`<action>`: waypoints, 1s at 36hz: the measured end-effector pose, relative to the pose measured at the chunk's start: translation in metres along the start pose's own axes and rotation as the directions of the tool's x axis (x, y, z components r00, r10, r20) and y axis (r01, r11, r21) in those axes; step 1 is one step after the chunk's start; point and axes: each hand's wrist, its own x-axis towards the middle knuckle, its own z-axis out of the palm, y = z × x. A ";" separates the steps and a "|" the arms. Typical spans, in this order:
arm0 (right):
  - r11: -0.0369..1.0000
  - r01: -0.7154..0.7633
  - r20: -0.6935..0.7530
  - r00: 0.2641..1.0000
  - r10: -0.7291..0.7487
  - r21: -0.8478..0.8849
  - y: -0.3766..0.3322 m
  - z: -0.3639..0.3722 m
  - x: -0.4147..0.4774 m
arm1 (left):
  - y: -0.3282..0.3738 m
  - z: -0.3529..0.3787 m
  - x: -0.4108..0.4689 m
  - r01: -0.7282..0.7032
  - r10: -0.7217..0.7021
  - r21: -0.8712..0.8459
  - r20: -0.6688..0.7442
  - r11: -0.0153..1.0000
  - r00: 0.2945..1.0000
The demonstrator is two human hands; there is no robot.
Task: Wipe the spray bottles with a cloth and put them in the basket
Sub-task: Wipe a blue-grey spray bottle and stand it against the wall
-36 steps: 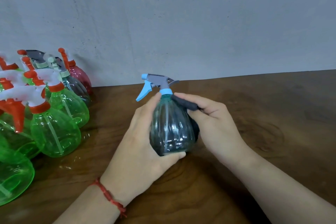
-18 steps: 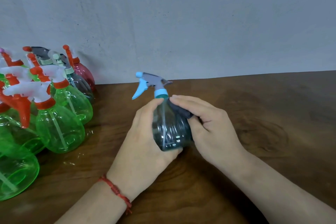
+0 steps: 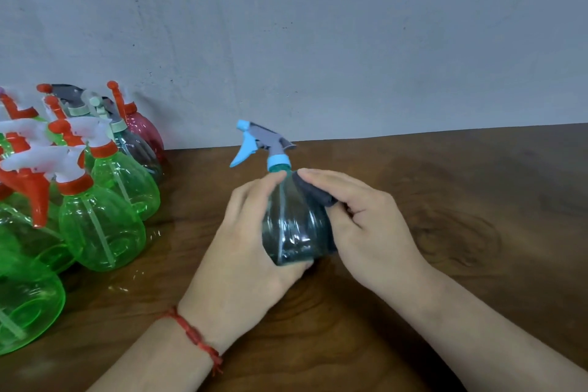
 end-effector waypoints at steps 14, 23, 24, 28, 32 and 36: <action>0.845 -0.249 0.059 0.966 0.252 0.474 -0.005 -0.009 0.009 | -0.001 -0.002 0.001 0.048 -0.008 -0.305 0.133 0.951 0.991; 0.974 -0.090 0.000 0.996 0.092 0.209 0.000 -0.003 0.003 | -0.002 0.004 -0.001 -0.025 0.027 -0.053 0.034 0.998 0.999; 0.981 -0.071 0.001 0.997 0.072 0.179 0.001 -0.002 0.002 | -0.002 0.005 -0.001 0.006 -0.004 -0.078 0.021 0.997 1.000; 0.994 0.029 0.021 0.999 -0.032 0.102 0.001 0.000 -0.001 | -0.006 0.001 0.003 0.150 -0.172 -0.251 -0.068 0.956 0.983; 0.992 0.127 0.063 0.990 -0.128 0.020 -0.002 0.007 -0.006 | -0.012 -0.010 0.009 0.212 -0.263 -0.289 -0.149 0.933 0.953; 0.996 0.080 0.061 0.995 -0.081 0.025 -0.003 0.008 -0.007 | -0.012 -0.013 0.009 0.189 -0.213 -0.187 -0.115 0.964 0.970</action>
